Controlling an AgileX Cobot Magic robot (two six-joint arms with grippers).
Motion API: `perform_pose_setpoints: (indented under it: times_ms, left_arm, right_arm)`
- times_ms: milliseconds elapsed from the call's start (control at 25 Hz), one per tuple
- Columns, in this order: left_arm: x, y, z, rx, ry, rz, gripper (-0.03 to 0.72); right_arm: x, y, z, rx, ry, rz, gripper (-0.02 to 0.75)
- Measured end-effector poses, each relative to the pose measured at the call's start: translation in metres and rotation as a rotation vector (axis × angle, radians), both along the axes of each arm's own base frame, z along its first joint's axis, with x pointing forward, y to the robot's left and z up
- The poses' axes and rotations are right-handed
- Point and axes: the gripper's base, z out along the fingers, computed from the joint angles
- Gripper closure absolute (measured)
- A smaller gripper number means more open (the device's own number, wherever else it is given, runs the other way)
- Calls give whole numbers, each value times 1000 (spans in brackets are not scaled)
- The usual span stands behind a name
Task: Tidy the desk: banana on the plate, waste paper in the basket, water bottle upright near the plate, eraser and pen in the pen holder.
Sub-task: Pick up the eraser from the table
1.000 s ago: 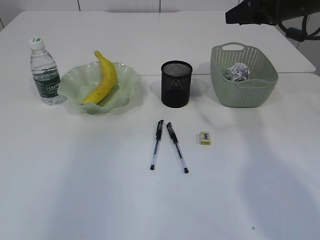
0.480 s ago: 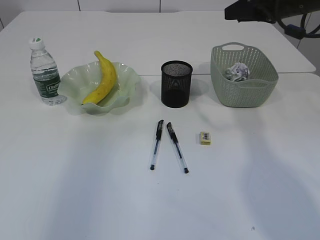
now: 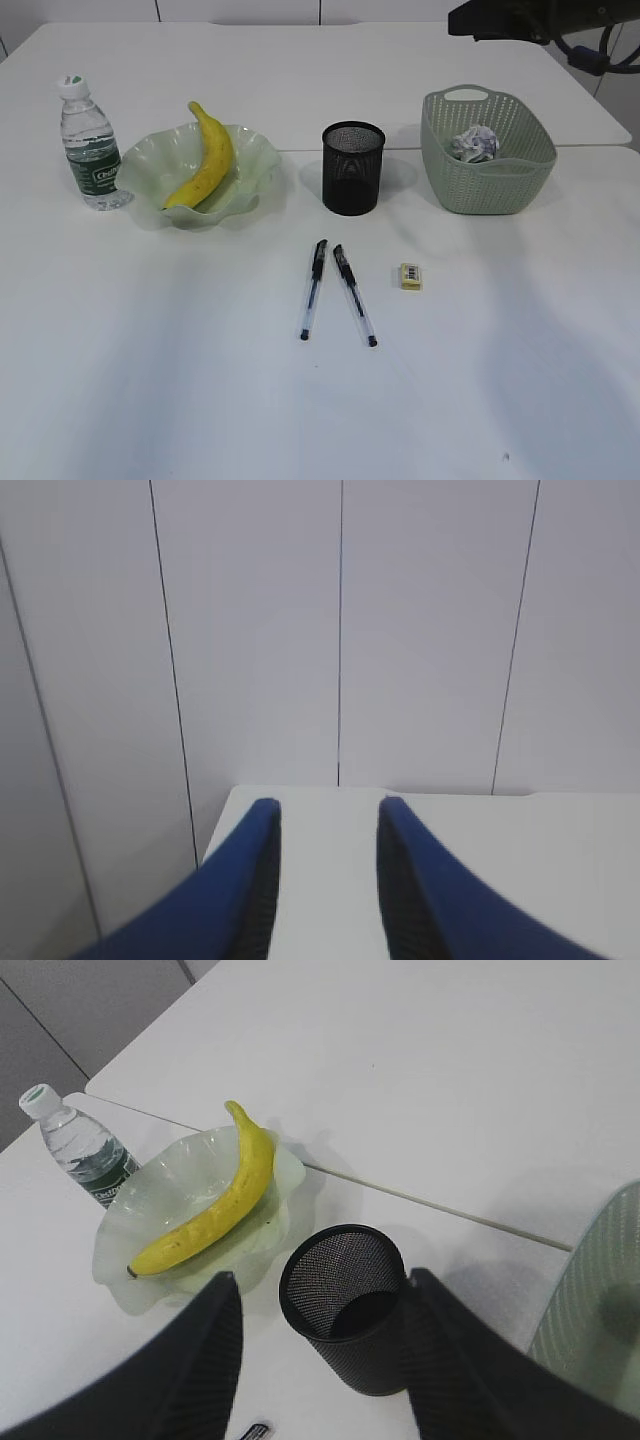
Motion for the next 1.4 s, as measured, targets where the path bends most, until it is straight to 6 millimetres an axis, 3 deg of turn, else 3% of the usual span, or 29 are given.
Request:
perform_pose_setpoints:
  times_ms: [120, 280, 520, 720, 880, 1120, 1400]
  left_arm:
    - [0, 1, 0, 15, 3, 10, 381]
    - [0, 1, 0, 22, 1, 17, 356]
    - [0, 2, 0, 24, 1, 19, 352]
    - [0, 2, 0, 24, 1, 19, 352]
    - [0, 2, 0, 24, 1, 19, 352]
    - [0, 2, 0, 25, 1, 20, 352]
    - [0, 2, 0, 27, 2, 21, 352]
  right_arm:
    - [-1, 1, 0, 5, 3, 8, 353]
    - [-2, 2, 0, 15, 17, 30, 353]
    - [-8, 6, -3, 3, 55, 97, 353]
    - [-18, 3, -16, -103, 192, 150, 353]
    - [-23, -1, -24, -144, 316, 125, 353]
    - [-27, -1, -26, -66, 473, 56, 353]
    - [-31, 1, -29, -86, 528, 53, 353]
